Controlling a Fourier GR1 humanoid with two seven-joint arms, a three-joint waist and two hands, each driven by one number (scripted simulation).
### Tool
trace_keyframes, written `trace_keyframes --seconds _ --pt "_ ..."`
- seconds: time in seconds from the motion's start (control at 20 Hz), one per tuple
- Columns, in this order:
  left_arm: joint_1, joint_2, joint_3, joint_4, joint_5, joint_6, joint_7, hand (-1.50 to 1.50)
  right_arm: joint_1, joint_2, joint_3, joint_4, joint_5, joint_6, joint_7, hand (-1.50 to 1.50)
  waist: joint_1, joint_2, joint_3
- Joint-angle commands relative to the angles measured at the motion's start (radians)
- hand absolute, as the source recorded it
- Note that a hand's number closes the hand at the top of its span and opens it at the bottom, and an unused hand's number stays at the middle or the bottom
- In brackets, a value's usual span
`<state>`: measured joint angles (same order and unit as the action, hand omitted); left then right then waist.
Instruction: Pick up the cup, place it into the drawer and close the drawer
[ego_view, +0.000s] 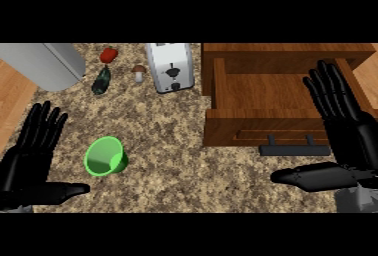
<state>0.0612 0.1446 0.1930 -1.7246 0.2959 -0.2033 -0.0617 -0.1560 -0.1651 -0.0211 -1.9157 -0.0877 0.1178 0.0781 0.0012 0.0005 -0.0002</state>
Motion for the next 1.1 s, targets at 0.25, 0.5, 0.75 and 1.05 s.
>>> trace_keyframes --seconds 0.25,0.5,0.75,1.05 --pt "-0.051 0.028 0.065 0.376 -0.085 -0.046 -0.216 -1.5 -0.076 -0.006 -0.029 0.018 0.004 0.0 0.028 -1.5 -0.004 0.001 -0.001" --pt "-0.051 0.012 0.054 0.571 -0.151 -0.064 -0.387 -1.5 -0.058 0.005 -0.03 0.013 0.015 0.006 -0.005 -1.5 -0.005 0.001 -0.001" --pt "-0.133 0.018 0.049 0.696 -0.174 -0.045 -0.411 -1.5 -0.126 -0.013 -0.083 0.119 -0.009 0.028 -0.013 -1.5 -0.001 0.0 0.0" --pt "-0.251 0.096 0.112 1.032 -0.209 -0.064 -0.633 -1.5 -0.141 -0.057 -0.134 0.142 -0.036 0.068 -0.027 -1.5 -0.004 0.002 0.0"
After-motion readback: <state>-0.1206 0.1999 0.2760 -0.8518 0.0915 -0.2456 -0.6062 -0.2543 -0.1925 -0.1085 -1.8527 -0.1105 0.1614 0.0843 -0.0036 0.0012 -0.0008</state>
